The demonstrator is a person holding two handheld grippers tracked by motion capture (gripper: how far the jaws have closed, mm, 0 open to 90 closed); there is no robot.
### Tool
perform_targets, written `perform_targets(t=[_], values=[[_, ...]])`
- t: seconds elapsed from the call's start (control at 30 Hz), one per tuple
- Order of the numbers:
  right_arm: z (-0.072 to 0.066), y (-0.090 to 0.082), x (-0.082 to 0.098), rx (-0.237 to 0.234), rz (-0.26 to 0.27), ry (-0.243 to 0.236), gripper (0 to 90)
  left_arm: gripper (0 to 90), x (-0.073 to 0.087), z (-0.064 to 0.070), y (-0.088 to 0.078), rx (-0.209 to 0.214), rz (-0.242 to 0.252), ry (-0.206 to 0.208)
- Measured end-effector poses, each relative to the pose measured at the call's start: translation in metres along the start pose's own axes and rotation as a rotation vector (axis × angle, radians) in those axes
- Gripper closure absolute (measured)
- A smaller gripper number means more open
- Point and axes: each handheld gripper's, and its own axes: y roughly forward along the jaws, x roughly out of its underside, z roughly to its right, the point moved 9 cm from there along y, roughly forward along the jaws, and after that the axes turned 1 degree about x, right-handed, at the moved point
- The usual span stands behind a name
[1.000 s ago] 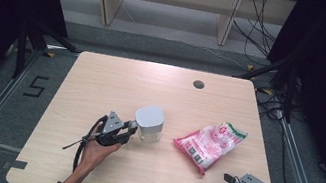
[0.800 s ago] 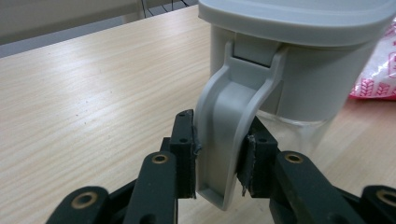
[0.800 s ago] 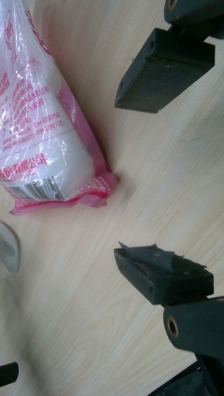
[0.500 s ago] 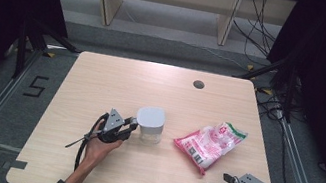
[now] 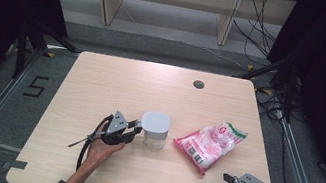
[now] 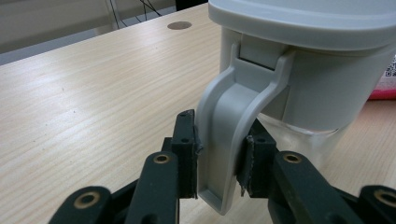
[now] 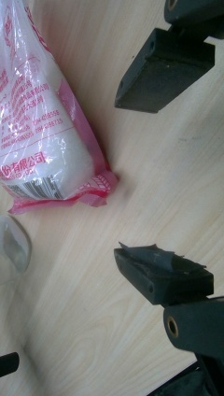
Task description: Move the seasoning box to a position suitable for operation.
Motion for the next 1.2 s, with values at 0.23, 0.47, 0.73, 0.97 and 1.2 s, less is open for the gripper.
perform_targets(t=[0.23,0.47,0.73,0.97,1.2], values=[[0.000,0.000,0.000,-0.003,0.000,0.000,23.8,70.8,-0.001,0.000,0.004,0.003,0.000,-0.004],[-0.001,0.000,0.001,-0.004,0.007,0.036,23.8,69.7,0.000,0.000,0.006,0.012,-0.027,-0.007],[-0.002,-0.001,0.000,-0.014,0.011,0.035,23.8,45.9,0.001,0.002,-0.004,0.029,-0.046,-0.039],[-0.002,0.000,0.001,-0.003,0.004,0.033,23.8,34.4,-0.001,-0.003,-0.019,0.036,-0.055,-0.071],[-0.003,-0.002,0.002,-0.008,0.002,0.033,23.7,35.8,-0.007,-0.004,-0.034,0.036,-0.053,-0.076]])
